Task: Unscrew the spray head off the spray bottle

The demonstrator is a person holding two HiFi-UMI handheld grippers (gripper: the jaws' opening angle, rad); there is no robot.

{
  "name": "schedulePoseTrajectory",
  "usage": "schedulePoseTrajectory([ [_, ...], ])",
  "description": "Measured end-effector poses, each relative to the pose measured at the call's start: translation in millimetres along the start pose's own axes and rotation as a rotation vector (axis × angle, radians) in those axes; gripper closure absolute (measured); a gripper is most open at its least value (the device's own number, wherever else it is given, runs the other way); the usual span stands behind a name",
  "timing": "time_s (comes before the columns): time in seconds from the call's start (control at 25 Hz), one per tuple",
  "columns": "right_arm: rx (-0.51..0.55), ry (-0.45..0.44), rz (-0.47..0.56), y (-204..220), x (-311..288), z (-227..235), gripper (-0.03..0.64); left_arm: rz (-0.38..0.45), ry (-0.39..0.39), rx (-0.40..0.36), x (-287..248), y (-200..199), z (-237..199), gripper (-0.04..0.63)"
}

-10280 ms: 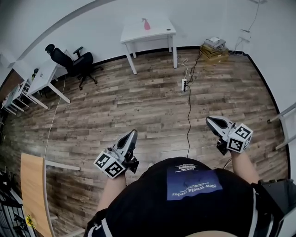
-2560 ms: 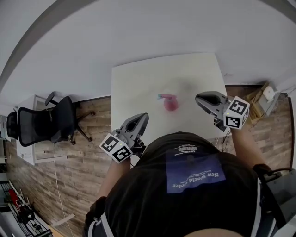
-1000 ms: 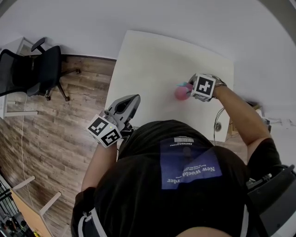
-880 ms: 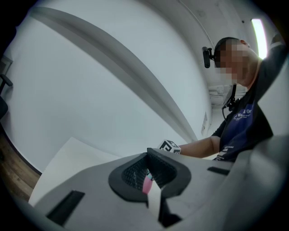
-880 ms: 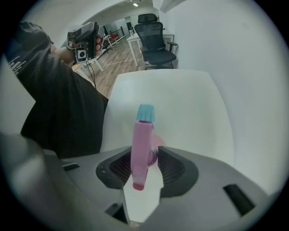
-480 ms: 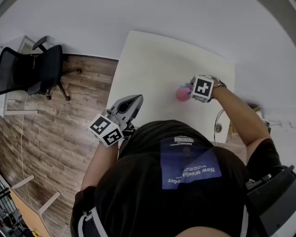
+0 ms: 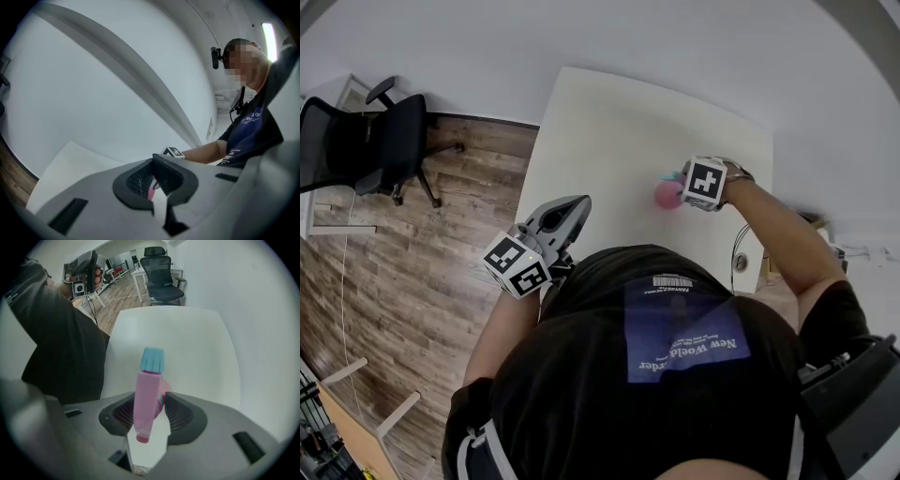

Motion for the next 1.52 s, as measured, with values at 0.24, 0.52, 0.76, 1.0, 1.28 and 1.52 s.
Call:
schedulePoseTrajectory([
  [0.24,-0.026,-0.001,0.043,0.7,2.3,1.4,0.468,0.001,0.010,-0.010,-1.0,-2.3,-0.1,0.600],
  [0.52,-0.106,0.008,0.122,17.3,9.5,3.3,0.477,-0.010,0.033,-0.018,-8.8,-2.9,3.7,0.600],
  [0.76,-0.195,0.013,0.229,30.3,31.1,4.1,0.479,-0.025,0.063,-0.024,-15.8,-6.0,7.4,0.600],
  [1.0,-0.327,0.029,0.446,45.9,70.6,2.0,0.479,-0.033,0.107,-0.013,-25.4,-8.3,15.9,0.600],
  [1.28,-0.450,-0.004,0.870,66.1,124.6,-14.8,0.479,-0.055,0.173,-0.014,-41.9,-14.8,22.9,0.598],
  [1.52,-0.491,-0.017,1.162,82.6,174.3,-35.5,0.479,-0.066,0.253,-0.003,-61.3,-24.7,33.6,0.538],
])
Point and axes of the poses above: the fingertips, and each gripper's own axes: x backward along the fingers, z to its right, y out of its underside, the point moved 6 cm from there along x, backward along the fingers, and after that the axes turned 2 degrees about -z, right-handed, at the moved point
